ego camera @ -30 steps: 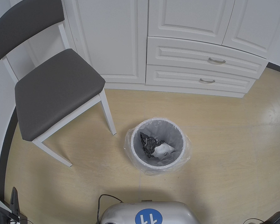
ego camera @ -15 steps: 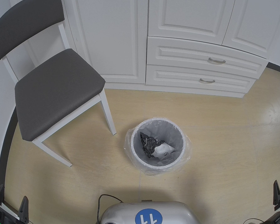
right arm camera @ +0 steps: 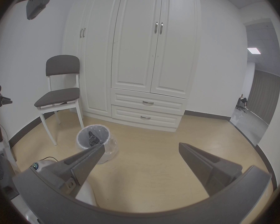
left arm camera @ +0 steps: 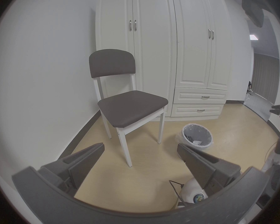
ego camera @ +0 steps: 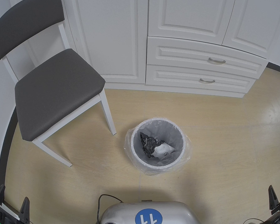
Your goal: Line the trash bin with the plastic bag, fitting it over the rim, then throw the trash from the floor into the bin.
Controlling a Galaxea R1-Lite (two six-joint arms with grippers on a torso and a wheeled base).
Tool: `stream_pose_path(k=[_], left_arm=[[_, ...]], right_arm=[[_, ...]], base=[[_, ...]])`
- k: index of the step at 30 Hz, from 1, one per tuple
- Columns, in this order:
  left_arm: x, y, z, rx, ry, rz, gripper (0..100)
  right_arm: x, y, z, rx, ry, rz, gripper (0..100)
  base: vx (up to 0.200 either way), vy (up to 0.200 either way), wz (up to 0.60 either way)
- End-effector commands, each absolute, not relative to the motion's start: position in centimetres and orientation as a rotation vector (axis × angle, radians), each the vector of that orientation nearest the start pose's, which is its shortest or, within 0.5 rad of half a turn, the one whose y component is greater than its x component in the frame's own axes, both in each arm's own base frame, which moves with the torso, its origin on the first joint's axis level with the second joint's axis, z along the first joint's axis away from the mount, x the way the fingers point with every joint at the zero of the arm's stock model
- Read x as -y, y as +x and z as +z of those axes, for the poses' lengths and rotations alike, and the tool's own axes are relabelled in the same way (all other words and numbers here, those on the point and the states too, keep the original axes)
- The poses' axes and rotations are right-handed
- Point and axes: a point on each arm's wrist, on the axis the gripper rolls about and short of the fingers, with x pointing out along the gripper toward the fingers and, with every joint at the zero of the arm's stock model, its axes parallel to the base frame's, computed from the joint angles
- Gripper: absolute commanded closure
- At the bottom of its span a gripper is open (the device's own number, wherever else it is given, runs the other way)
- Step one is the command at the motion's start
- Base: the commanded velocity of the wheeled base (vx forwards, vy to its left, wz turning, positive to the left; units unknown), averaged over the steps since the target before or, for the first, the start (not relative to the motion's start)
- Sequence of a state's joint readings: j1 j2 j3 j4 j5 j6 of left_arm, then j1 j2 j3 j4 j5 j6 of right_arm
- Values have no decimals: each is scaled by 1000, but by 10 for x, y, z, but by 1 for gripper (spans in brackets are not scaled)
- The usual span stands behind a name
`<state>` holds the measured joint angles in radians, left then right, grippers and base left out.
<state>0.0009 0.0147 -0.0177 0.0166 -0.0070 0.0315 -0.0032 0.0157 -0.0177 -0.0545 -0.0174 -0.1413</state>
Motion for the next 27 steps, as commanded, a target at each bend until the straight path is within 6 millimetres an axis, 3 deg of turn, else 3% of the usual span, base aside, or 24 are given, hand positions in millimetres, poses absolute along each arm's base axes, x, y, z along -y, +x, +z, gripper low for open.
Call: stream_pose_path(k=[1,6,12,16,27], left_arm=[[0,-23,75,-12,43,-9,0],[0,-23,75,-12,37,-14,0],[0,-23,75,-7,29,-14,0],[0,-23,75,-9,40,-17,0],[0,-23,75,-9,21,-12,0]], right_arm=[[0,-24,83,59,-122,-24,0],[1,-25,82,28,36,-30,0],[1,-24,81,25,16,-67,0],[-1,-23,77,-4,-57,35,0],[0,-23,76,2,-6,15,0]], base=[[0,0,0],[0,0,0],[0,0,0],[0,0,0],[0,0,0]])
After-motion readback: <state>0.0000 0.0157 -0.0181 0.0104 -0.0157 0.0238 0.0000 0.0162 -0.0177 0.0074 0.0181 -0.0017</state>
